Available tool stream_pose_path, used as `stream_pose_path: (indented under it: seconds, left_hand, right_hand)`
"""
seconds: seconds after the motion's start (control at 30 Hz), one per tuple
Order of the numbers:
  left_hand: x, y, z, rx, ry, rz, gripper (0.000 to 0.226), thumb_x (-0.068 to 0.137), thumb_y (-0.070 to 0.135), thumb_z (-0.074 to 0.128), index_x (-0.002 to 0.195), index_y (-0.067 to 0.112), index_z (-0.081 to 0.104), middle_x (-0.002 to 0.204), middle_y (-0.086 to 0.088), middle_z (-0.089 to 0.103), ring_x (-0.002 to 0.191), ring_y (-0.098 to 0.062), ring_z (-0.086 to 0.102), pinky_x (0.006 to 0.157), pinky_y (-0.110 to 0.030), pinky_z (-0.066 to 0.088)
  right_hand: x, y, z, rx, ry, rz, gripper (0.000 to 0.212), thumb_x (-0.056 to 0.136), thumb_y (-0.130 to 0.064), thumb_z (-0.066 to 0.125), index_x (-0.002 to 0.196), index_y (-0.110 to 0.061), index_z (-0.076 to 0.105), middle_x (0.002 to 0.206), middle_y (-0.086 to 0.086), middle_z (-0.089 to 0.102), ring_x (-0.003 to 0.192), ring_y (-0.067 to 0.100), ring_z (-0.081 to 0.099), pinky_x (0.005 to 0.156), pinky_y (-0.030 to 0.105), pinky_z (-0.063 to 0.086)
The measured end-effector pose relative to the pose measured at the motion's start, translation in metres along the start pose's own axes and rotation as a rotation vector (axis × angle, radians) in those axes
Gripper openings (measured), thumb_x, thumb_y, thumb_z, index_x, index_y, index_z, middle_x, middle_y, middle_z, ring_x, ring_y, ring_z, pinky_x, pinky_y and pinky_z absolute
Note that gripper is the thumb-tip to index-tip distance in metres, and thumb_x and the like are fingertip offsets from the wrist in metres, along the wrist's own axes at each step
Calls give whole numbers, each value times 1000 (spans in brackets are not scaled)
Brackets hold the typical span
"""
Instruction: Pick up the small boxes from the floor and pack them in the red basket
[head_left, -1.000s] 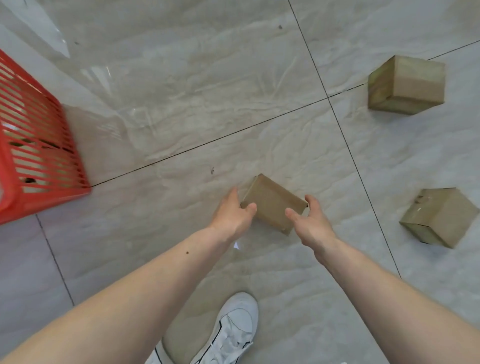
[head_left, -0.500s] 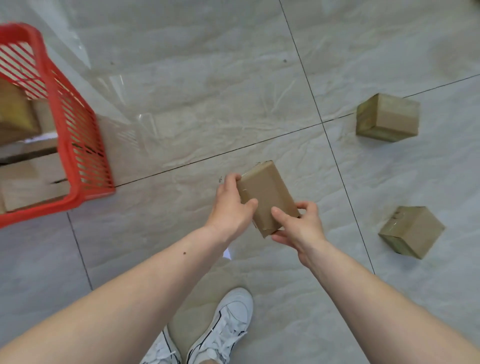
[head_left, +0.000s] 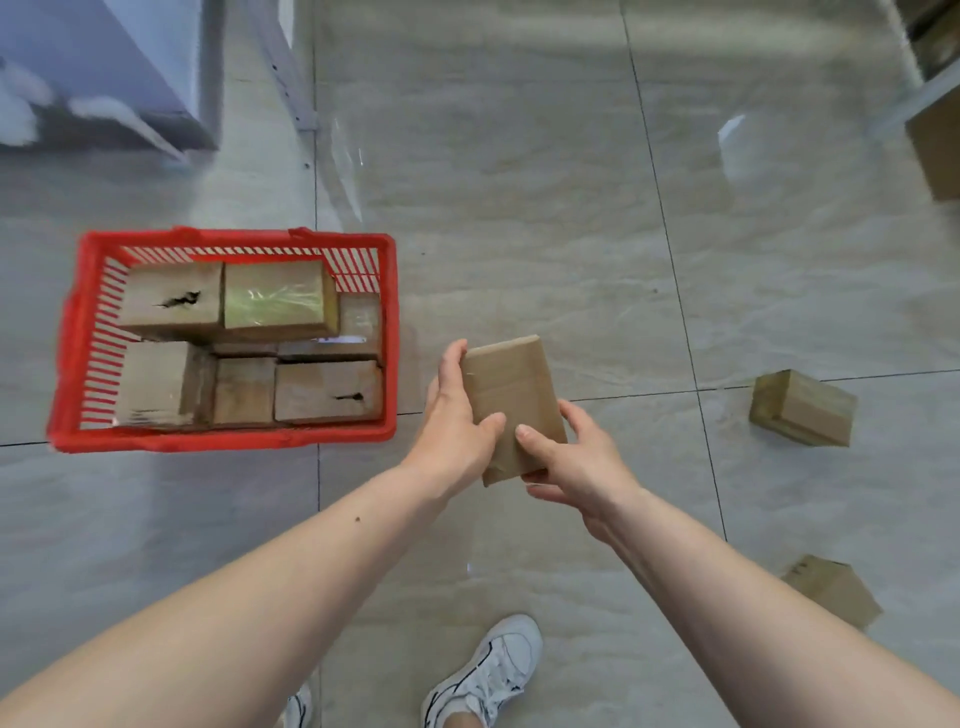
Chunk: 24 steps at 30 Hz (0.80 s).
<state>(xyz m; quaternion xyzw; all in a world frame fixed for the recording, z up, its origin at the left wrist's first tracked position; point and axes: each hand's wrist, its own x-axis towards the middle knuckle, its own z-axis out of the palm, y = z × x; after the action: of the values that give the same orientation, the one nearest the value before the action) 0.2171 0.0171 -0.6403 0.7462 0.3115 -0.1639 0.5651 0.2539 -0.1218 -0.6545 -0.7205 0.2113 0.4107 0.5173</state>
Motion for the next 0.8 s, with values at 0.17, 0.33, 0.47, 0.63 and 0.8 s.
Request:
stream_pose_path:
  seconds: [0.17,0.33,0.47,0.63,0.8]
  left_hand:
    - [1,-14,-90,39,104,-39,101,92,14,56,146,49,-21,155,-1,34,131,-26,46,110,-43,39]
    - [13,-54,-192,55,180,-124,82,93,18,58,152,30,3,144,-4,46,126,-27,50,103,-44,45]
    - [26,-99,-262,146,201,-147,59,89,16,61,140,18,32,134,-10,49,122,-29,51,101,-47,46]
    - [49,-155,-303,122,100,-174,53,87,10,56,134,22,32,133,-7,56,123,-26,54,104,-47,45]
    - [83,-193,-309,160,46,-205,56,97,16,45,150,21,28,144,-6,38,129,-26,47,111,-34,35]
  right_hand:
    - [-7,-32,90,-69,-36,-37,49,89,-24,69,133,-25,48,116,6,66,100,24,68,77,37,59]
    - [-2,-47,199,-60,-62,-28,39,89,-24,68,123,-23,48,114,7,66,99,26,68,81,42,59]
    - [8,-45,287,-58,-33,-21,38,86,-19,70,120,-17,52,107,6,68,88,21,66,72,38,56]
    - [36,-34,354,-72,-6,84,43,89,-17,67,128,-14,48,113,8,65,96,25,67,85,46,59]
    - [83,-17,387,-66,26,146,42,91,-16,66,129,-12,48,106,7,64,95,26,67,87,50,59]
